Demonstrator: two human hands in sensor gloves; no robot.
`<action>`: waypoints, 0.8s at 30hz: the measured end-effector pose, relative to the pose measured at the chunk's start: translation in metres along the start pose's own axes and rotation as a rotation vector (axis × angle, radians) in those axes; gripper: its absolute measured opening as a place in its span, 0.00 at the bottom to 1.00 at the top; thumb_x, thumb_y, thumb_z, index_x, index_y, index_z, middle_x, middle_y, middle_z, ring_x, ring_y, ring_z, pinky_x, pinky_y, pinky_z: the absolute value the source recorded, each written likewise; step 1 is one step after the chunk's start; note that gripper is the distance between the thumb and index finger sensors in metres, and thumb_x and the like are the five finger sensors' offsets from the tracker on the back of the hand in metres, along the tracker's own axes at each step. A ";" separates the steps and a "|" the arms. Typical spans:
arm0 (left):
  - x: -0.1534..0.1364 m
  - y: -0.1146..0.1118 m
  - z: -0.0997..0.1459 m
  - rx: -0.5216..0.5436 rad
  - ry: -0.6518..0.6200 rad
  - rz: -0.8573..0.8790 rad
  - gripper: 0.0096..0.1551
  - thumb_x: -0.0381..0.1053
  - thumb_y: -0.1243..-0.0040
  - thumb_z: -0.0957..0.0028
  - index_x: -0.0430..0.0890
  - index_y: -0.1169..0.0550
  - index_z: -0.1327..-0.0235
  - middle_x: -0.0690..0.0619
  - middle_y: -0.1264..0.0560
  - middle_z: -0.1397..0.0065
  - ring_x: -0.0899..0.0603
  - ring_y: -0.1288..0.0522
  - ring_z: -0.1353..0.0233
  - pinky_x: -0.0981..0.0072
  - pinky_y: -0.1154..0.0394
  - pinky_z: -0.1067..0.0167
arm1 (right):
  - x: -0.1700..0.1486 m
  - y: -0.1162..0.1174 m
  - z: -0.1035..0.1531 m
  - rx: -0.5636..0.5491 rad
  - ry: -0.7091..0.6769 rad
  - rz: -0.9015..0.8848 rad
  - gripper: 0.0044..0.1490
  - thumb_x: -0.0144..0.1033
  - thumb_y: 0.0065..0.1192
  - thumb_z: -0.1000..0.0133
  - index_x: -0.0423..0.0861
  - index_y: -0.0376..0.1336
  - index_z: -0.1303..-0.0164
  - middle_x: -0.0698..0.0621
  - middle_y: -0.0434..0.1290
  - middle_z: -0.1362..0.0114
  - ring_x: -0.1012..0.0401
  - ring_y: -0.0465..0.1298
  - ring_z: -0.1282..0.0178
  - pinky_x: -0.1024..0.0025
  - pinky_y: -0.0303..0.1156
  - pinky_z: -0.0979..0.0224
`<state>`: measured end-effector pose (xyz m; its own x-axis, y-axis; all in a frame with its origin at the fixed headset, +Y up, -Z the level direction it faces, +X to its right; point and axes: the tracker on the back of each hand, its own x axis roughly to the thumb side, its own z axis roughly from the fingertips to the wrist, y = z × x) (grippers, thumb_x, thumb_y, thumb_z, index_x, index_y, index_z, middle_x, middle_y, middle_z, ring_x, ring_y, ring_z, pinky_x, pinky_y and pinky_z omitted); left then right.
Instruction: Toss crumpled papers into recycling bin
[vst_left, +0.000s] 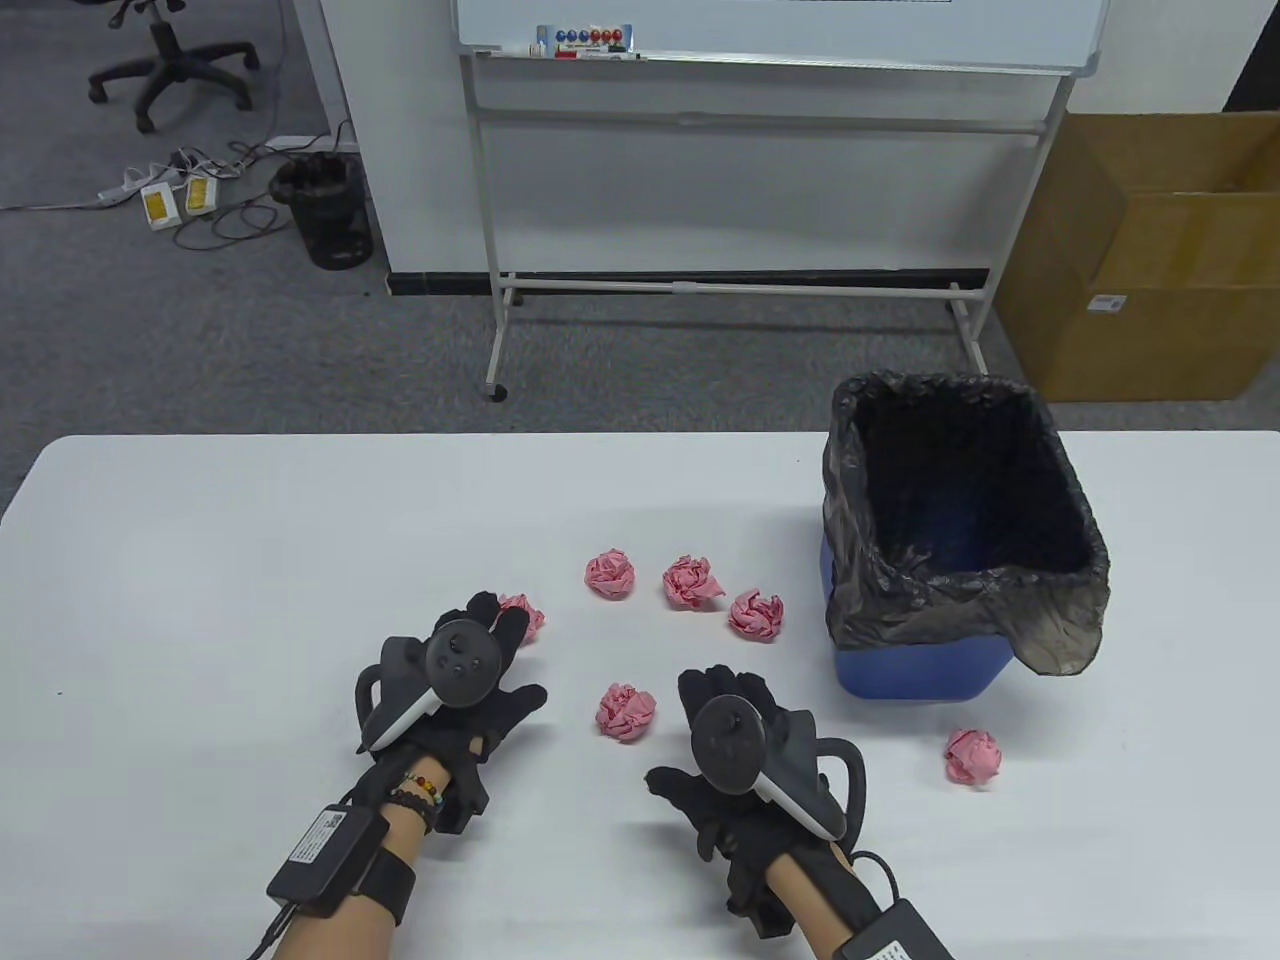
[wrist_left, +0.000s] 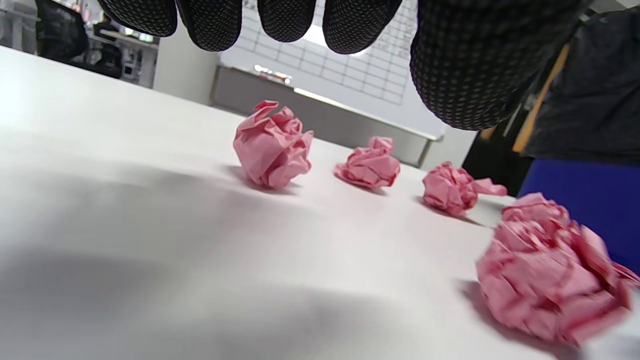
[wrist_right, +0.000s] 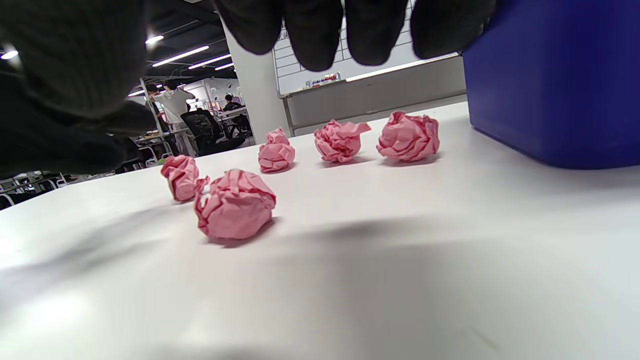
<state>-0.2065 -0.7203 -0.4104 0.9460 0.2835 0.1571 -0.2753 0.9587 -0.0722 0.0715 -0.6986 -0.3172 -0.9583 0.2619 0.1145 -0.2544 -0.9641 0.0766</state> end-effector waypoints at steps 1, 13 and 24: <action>0.000 0.001 -0.007 -0.005 0.008 -0.002 0.51 0.64 0.33 0.54 0.51 0.40 0.20 0.43 0.50 0.11 0.26 0.45 0.16 0.29 0.42 0.25 | 0.000 0.000 0.000 0.005 0.002 0.004 0.62 0.67 0.65 0.59 0.53 0.46 0.17 0.48 0.53 0.12 0.45 0.54 0.11 0.44 0.57 0.18; -0.007 -0.007 -0.064 -0.002 0.094 0.011 0.50 0.63 0.31 0.54 0.52 0.39 0.20 0.44 0.48 0.11 0.26 0.43 0.16 0.30 0.40 0.25 | 0.003 0.006 -0.002 0.040 -0.002 0.039 0.62 0.67 0.65 0.59 0.53 0.46 0.17 0.48 0.54 0.12 0.45 0.54 0.11 0.44 0.56 0.18; -0.010 -0.030 -0.077 -0.054 0.176 -0.116 0.49 0.59 0.27 0.56 0.54 0.37 0.22 0.45 0.44 0.12 0.28 0.34 0.19 0.33 0.32 0.28 | 0.005 0.006 -0.001 0.031 -0.008 0.044 0.62 0.67 0.65 0.59 0.53 0.46 0.17 0.49 0.54 0.12 0.45 0.54 0.11 0.44 0.56 0.18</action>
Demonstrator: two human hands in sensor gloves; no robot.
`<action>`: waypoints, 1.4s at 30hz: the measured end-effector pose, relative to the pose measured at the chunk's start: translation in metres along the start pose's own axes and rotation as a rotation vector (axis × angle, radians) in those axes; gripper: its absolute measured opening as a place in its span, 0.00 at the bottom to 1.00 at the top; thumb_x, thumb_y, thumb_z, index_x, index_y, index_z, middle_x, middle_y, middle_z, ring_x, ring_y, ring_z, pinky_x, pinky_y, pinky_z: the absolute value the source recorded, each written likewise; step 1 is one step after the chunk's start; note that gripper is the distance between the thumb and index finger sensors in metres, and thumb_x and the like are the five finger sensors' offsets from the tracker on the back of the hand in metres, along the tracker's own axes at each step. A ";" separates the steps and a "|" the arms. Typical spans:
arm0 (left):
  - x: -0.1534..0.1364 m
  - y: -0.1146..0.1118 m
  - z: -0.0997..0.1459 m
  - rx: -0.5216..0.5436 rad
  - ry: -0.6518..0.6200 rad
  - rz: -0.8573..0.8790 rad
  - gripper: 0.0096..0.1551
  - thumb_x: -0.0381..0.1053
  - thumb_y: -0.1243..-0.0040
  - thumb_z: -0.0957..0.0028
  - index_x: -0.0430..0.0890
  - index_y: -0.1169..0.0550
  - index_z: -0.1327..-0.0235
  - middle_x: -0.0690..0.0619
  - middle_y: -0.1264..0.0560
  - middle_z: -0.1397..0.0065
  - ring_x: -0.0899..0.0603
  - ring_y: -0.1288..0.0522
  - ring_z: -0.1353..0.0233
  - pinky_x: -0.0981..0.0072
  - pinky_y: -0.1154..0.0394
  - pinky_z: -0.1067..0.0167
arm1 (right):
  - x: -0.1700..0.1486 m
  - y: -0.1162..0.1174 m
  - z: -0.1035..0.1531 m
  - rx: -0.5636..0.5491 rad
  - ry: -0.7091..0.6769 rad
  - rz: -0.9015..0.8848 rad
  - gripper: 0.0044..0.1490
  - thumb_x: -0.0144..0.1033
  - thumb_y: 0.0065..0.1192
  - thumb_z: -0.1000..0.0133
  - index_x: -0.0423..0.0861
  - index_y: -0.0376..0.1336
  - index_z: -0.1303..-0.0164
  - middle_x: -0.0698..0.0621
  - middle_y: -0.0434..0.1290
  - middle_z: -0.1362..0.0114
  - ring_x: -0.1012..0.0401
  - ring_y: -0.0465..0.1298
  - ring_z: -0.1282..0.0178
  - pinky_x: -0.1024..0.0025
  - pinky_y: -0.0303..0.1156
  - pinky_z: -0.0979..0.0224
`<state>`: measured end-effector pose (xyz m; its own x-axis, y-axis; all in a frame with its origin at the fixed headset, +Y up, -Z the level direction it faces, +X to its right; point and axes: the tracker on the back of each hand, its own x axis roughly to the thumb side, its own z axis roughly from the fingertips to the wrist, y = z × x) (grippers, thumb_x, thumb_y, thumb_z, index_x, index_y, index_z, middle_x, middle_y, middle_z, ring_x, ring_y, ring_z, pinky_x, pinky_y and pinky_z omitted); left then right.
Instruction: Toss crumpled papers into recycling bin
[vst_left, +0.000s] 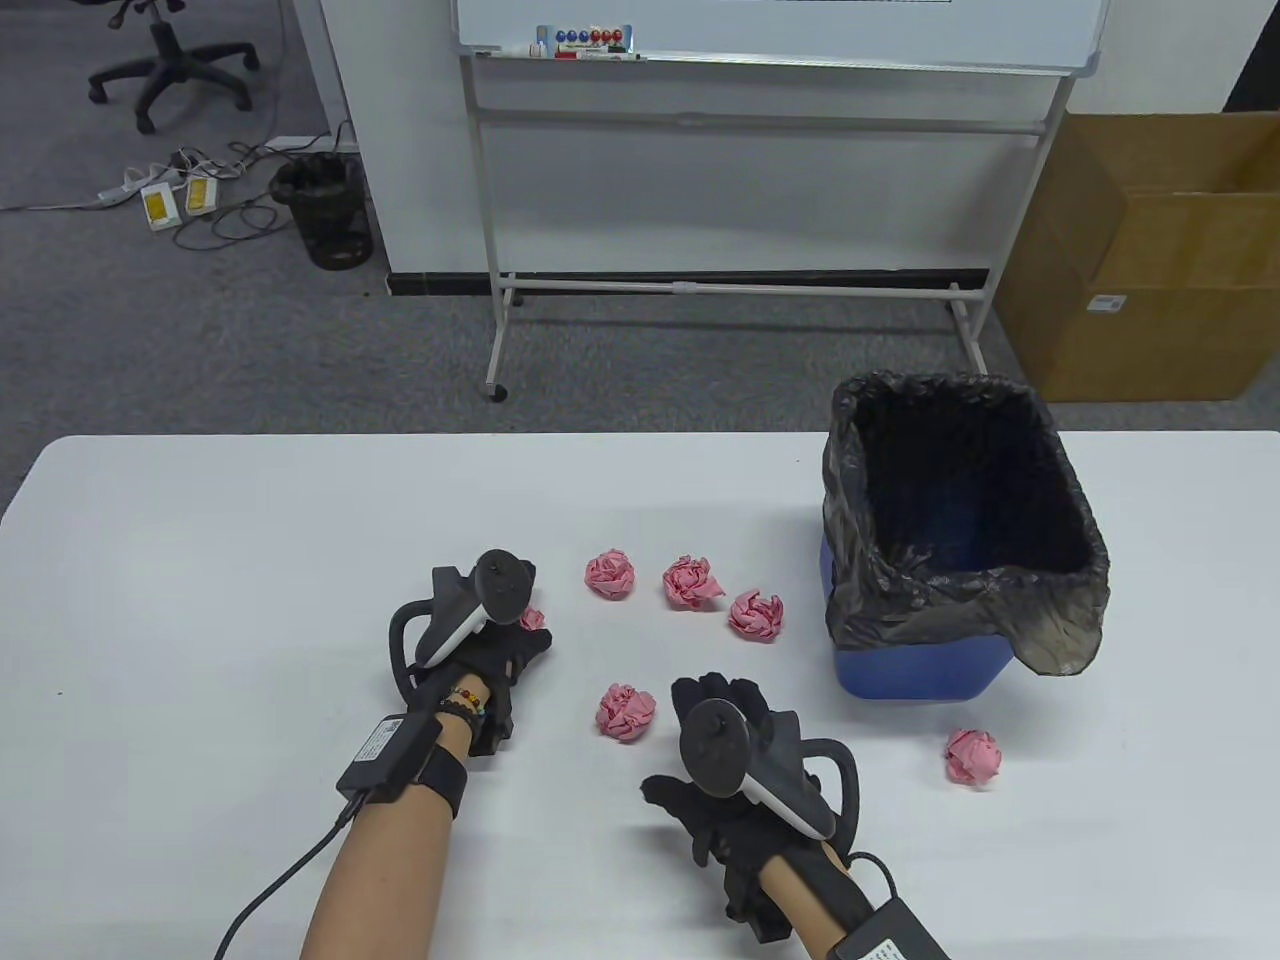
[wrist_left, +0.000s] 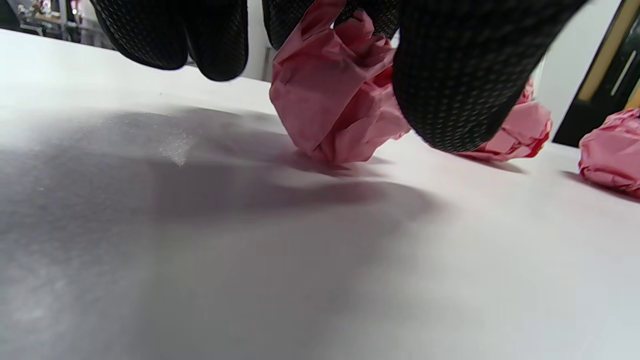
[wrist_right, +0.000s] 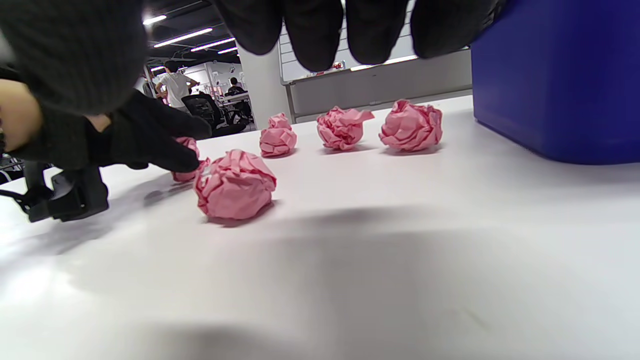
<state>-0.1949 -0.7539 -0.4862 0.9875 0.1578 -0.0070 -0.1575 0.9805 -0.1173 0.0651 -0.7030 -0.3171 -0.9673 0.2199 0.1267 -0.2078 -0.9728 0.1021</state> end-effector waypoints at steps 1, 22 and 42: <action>0.000 0.000 0.000 0.005 0.008 -0.016 0.48 0.58 0.26 0.56 0.54 0.36 0.23 0.45 0.42 0.13 0.30 0.32 0.20 0.35 0.30 0.28 | 0.000 0.000 0.000 0.000 0.001 -0.002 0.62 0.67 0.65 0.59 0.54 0.46 0.17 0.48 0.54 0.12 0.45 0.54 0.11 0.44 0.56 0.18; 0.003 0.041 0.074 0.175 -0.044 0.047 0.41 0.55 0.24 0.58 0.49 0.27 0.29 0.45 0.27 0.23 0.38 0.20 0.28 0.49 0.19 0.36 | -0.004 -0.005 -0.001 -0.050 0.012 -0.040 0.62 0.67 0.65 0.59 0.53 0.47 0.18 0.48 0.55 0.12 0.46 0.55 0.11 0.45 0.57 0.18; 0.002 0.027 0.142 0.187 -0.160 0.153 0.42 0.55 0.24 0.58 0.48 0.27 0.29 0.44 0.27 0.23 0.37 0.19 0.29 0.49 0.18 0.36 | -0.007 -0.007 0.000 -0.062 0.031 -0.040 0.61 0.67 0.64 0.59 0.53 0.48 0.18 0.48 0.56 0.13 0.45 0.57 0.12 0.45 0.59 0.19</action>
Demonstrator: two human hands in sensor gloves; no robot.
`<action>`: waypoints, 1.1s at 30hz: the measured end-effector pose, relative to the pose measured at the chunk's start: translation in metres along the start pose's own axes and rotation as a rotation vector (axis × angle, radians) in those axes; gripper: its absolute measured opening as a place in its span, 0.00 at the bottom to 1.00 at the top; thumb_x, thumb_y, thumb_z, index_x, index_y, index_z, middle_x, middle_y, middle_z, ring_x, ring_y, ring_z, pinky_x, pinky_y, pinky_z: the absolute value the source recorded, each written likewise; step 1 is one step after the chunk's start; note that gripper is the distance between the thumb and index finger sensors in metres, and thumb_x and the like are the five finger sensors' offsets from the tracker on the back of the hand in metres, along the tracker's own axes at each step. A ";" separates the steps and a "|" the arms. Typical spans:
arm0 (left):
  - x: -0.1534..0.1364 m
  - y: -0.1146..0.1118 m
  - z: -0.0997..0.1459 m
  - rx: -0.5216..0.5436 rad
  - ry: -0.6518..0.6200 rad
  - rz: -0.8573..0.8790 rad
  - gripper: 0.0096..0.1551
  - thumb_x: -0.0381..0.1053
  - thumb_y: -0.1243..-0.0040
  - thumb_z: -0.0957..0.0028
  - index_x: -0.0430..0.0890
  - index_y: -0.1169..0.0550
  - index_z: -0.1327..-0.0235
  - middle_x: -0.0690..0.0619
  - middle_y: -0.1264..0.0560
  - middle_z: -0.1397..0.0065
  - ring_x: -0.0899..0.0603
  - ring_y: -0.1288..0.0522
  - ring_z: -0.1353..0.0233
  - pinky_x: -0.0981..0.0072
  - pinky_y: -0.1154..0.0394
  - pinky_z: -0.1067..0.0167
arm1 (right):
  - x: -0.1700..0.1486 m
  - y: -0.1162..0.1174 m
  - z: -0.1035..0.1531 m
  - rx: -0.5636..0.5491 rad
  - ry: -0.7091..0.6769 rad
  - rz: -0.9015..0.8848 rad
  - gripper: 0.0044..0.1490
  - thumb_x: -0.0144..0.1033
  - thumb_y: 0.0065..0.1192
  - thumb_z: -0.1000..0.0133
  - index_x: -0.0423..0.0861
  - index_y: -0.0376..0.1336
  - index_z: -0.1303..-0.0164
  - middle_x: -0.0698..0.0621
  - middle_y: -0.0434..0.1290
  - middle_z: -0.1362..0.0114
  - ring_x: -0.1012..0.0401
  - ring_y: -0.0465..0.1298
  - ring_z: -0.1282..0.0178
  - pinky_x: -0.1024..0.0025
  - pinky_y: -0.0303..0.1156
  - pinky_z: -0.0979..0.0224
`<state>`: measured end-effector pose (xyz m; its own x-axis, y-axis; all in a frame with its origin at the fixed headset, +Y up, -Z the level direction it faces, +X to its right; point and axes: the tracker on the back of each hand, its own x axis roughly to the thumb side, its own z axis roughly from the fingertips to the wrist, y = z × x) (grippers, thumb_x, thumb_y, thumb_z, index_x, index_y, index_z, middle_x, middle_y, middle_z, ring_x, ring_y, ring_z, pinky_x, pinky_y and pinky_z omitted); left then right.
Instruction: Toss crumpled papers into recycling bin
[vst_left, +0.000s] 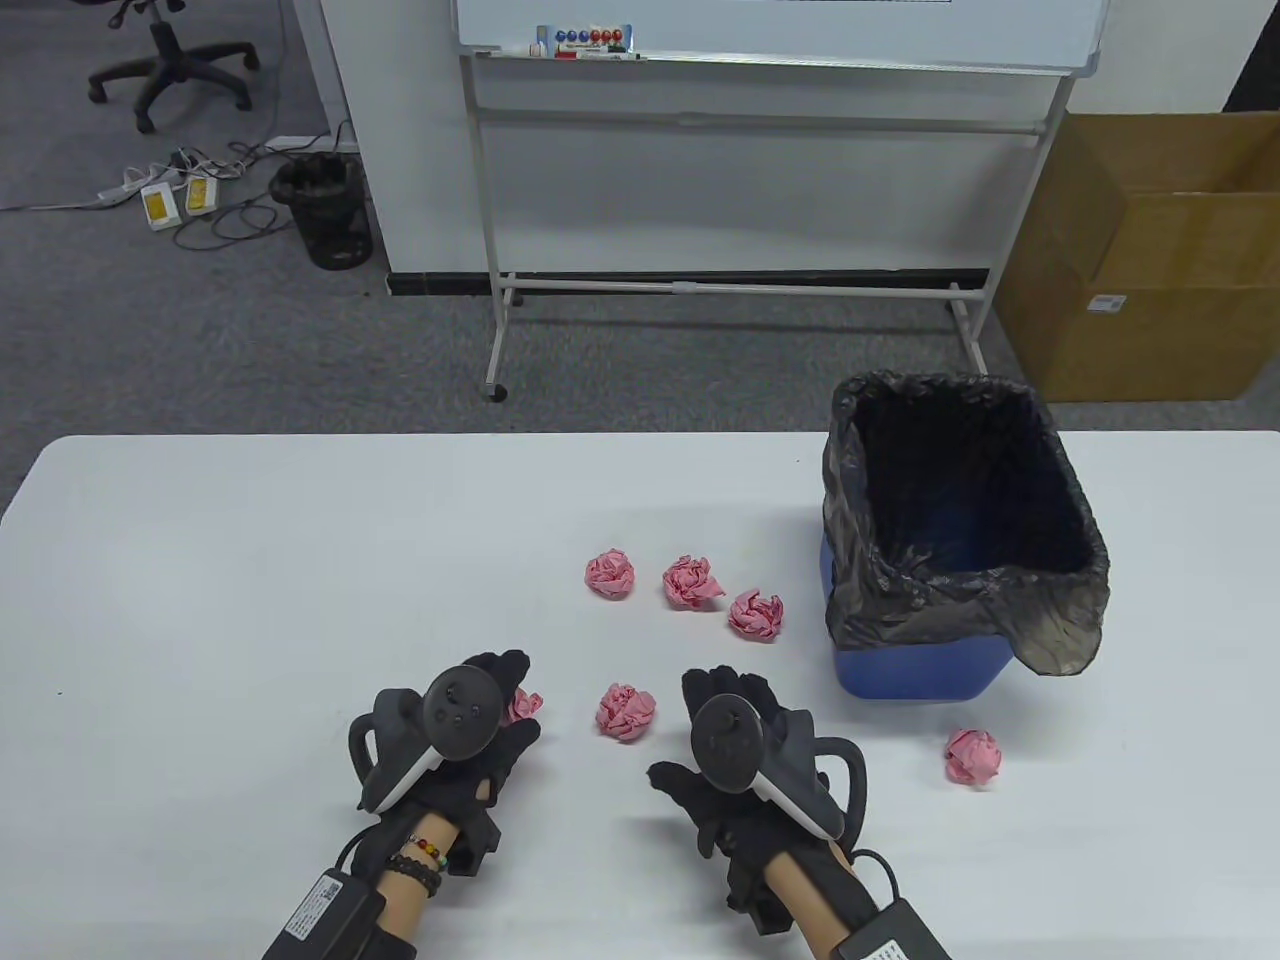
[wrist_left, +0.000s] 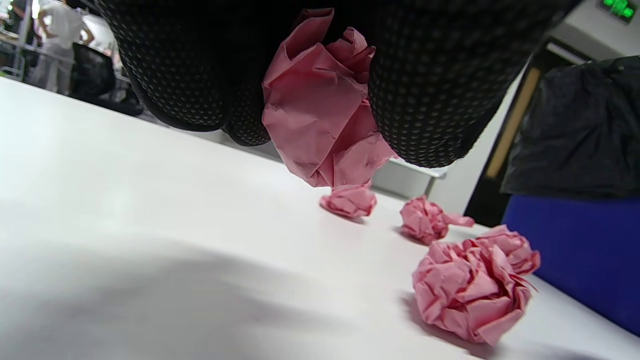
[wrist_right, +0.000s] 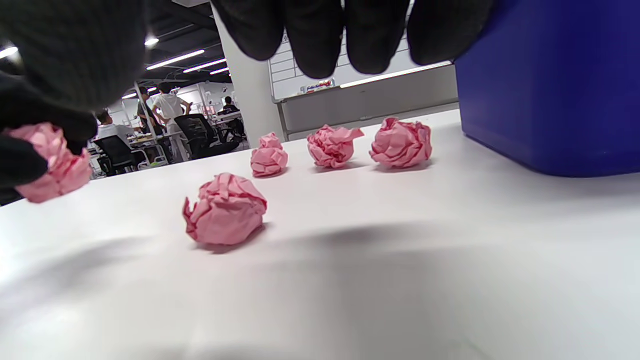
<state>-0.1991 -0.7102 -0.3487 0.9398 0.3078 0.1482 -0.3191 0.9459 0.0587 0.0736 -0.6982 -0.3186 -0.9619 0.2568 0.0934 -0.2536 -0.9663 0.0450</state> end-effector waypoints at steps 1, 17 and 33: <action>0.000 -0.002 0.000 0.007 -0.032 0.029 0.42 0.55 0.24 0.58 0.48 0.27 0.29 0.44 0.27 0.23 0.37 0.19 0.29 0.49 0.18 0.36 | -0.001 -0.001 0.000 -0.012 -0.001 -0.009 0.61 0.67 0.64 0.59 0.53 0.48 0.18 0.48 0.57 0.13 0.45 0.58 0.12 0.46 0.59 0.19; 0.062 -0.010 0.011 0.001 -0.470 0.216 0.43 0.54 0.21 0.60 0.50 0.27 0.29 0.45 0.27 0.22 0.39 0.20 0.27 0.49 0.20 0.34 | -0.012 -0.001 -0.005 0.036 -0.019 -0.398 0.66 0.73 0.62 0.63 0.43 0.54 0.22 0.41 0.72 0.25 0.46 0.80 0.29 0.57 0.78 0.34; 0.079 -0.017 0.021 0.043 -0.589 0.200 0.43 0.53 0.19 0.62 0.50 0.26 0.30 0.45 0.27 0.22 0.41 0.19 0.27 0.51 0.18 0.34 | -0.012 0.011 -0.011 0.186 -0.016 -0.529 0.54 0.66 0.69 0.62 0.40 0.67 0.33 0.47 0.84 0.41 0.53 0.89 0.48 0.62 0.83 0.47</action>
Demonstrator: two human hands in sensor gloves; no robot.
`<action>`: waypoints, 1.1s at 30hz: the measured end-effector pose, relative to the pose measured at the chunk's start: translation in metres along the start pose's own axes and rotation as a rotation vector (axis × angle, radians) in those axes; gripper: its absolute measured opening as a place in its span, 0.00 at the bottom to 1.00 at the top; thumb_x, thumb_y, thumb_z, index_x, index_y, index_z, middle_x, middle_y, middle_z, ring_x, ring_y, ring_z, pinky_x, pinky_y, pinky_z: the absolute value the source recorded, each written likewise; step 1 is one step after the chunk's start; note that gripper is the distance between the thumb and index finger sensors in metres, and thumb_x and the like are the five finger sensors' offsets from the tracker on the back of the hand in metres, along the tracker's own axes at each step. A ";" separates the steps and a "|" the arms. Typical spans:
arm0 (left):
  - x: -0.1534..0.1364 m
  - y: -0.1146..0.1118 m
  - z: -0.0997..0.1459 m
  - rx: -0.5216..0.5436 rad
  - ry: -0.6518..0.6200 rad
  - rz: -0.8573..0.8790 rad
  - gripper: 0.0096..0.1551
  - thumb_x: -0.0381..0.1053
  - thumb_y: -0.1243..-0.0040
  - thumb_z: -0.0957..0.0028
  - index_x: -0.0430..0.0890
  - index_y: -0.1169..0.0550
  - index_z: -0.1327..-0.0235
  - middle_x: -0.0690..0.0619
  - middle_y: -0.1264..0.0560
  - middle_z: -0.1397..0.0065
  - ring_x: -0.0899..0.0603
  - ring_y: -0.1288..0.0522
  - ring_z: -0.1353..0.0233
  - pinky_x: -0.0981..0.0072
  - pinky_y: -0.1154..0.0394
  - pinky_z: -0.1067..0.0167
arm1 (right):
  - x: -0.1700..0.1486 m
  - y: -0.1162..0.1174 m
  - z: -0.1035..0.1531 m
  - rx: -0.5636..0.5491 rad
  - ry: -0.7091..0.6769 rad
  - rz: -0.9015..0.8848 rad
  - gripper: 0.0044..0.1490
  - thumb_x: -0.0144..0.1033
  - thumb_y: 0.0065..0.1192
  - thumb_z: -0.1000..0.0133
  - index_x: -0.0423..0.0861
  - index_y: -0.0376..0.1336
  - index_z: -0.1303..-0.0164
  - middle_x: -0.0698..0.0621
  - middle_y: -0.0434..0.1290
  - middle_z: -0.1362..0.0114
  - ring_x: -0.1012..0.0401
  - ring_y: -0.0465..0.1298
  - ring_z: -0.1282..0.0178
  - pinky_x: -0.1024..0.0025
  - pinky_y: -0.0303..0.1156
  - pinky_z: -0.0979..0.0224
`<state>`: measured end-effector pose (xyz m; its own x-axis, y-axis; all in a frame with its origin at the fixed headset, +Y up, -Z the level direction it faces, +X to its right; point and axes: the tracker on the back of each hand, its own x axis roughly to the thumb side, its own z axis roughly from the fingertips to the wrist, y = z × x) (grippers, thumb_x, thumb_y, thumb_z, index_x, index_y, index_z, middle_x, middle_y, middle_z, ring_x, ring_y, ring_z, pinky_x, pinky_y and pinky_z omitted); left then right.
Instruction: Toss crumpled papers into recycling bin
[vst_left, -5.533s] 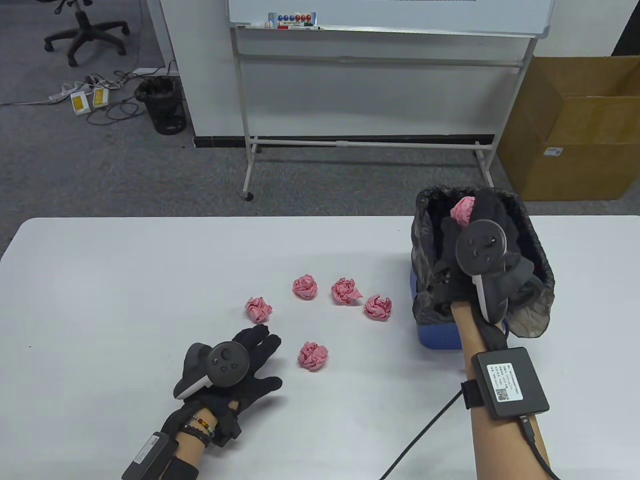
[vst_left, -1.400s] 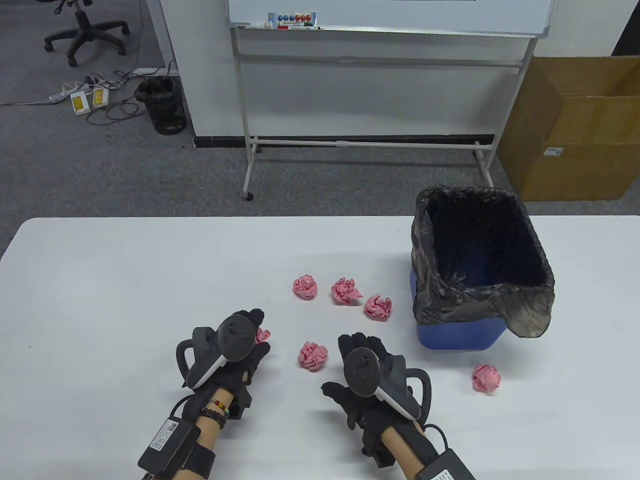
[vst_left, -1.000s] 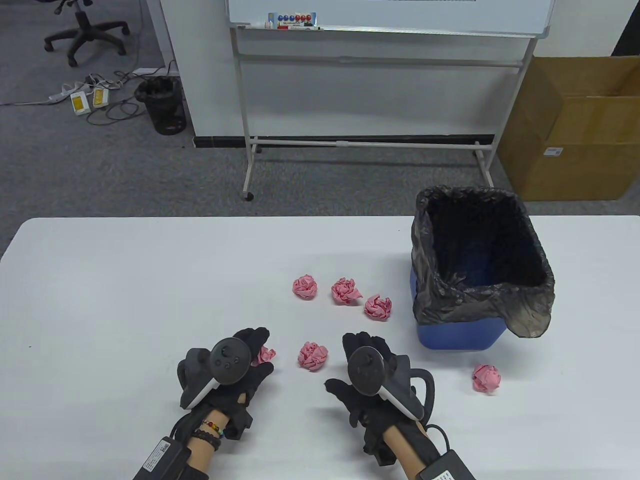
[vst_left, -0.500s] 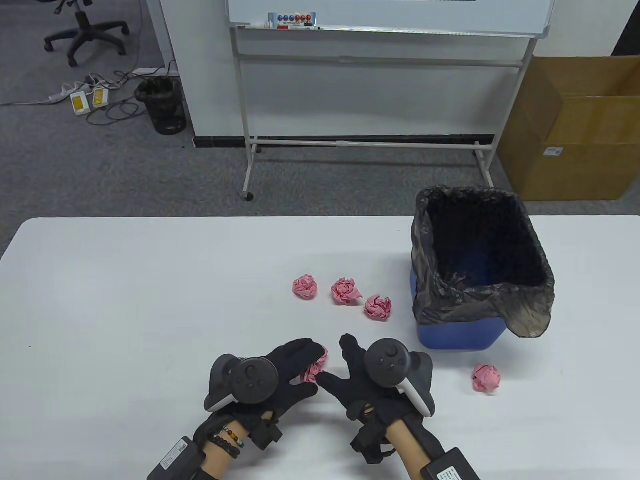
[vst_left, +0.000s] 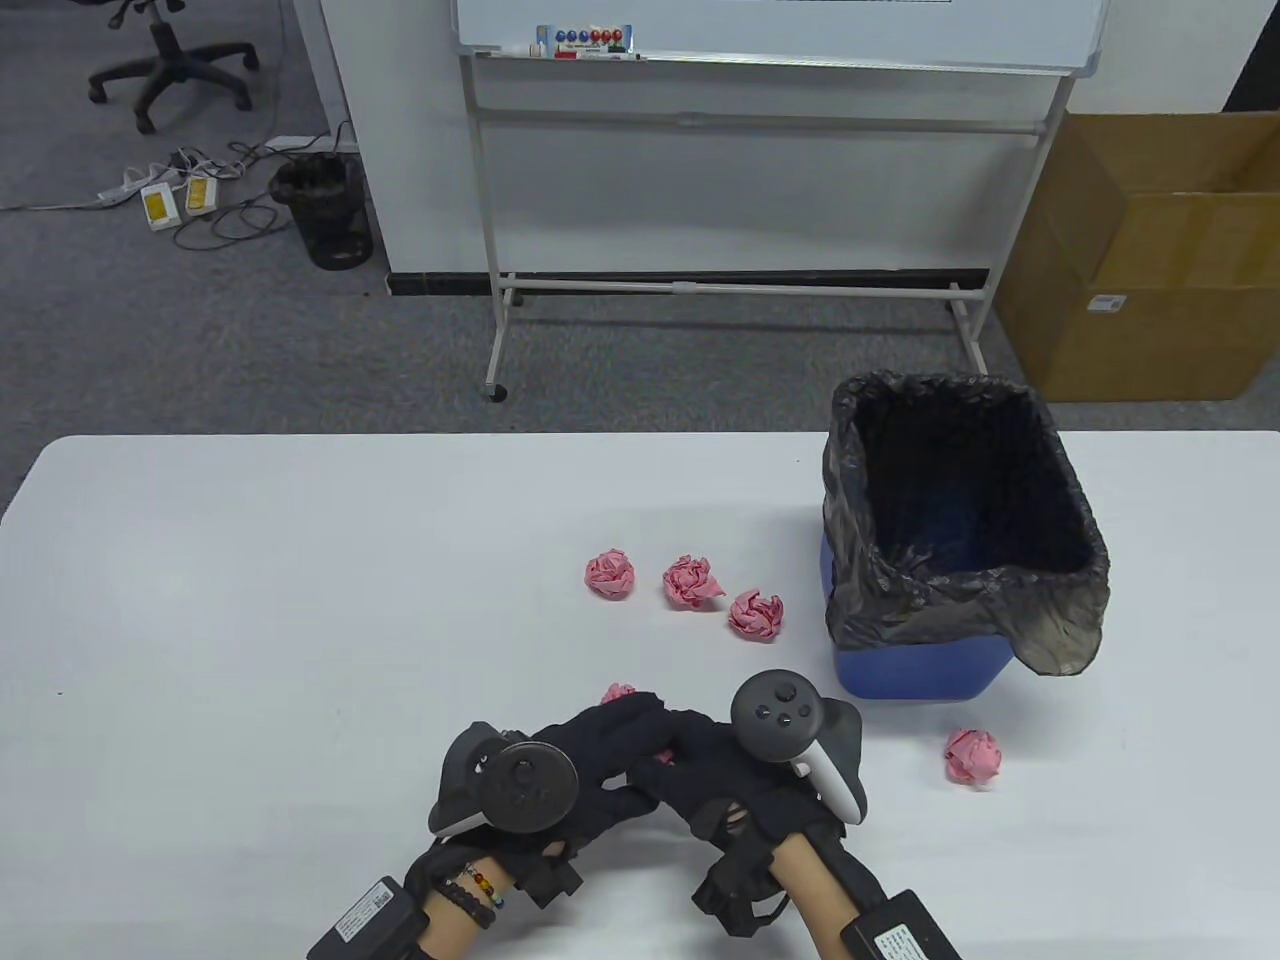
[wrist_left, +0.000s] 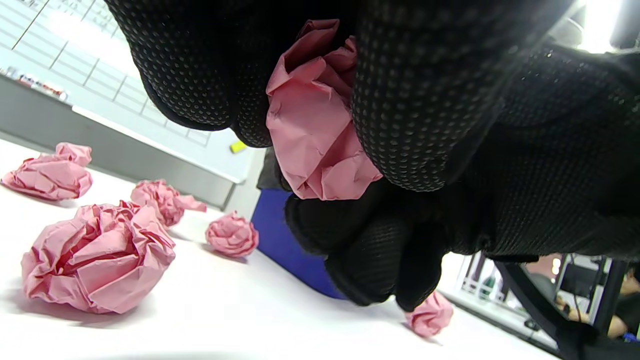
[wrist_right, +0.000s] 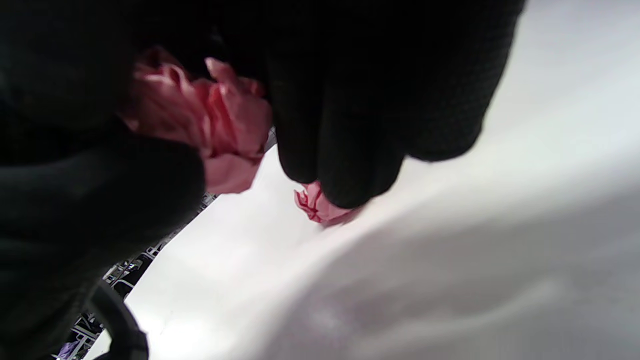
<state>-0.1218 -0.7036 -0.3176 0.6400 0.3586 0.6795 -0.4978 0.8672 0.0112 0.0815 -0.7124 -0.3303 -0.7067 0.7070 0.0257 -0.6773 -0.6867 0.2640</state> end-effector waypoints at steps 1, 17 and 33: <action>0.000 0.000 0.000 -0.003 0.001 0.012 0.43 0.53 0.20 0.62 0.50 0.26 0.30 0.45 0.27 0.22 0.41 0.19 0.27 0.51 0.18 0.34 | -0.001 -0.001 0.000 -0.010 0.000 -0.004 0.52 0.64 0.70 0.61 0.40 0.67 0.34 0.47 0.85 0.42 0.53 0.89 0.49 0.62 0.83 0.48; -0.033 0.021 0.006 -0.003 0.120 -0.075 0.50 0.58 0.23 0.59 0.50 0.34 0.23 0.43 0.40 0.14 0.33 0.36 0.17 0.36 0.34 0.26 | -0.016 -0.023 -0.002 -0.041 0.075 -0.028 0.46 0.56 0.73 0.58 0.39 0.69 0.36 0.46 0.85 0.44 0.53 0.90 0.52 0.63 0.83 0.50; -0.085 0.024 0.023 -0.045 0.354 -0.109 0.51 0.59 0.25 0.57 0.48 0.36 0.22 0.41 0.44 0.13 0.30 0.40 0.16 0.33 0.38 0.26 | 0.006 -0.084 0.004 -0.365 -0.002 -0.126 0.45 0.53 0.74 0.59 0.40 0.68 0.35 0.46 0.85 0.42 0.53 0.90 0.50 0.64 0.85 0.49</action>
<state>-0.2016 -0.7208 -0.3585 0.8543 0.3540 0.3806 -0.3946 0.9183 0.0317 0.1351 -0.6496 -0.3482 -0.6128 0.7901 0.0170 -0.7876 -0.6088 -0.0956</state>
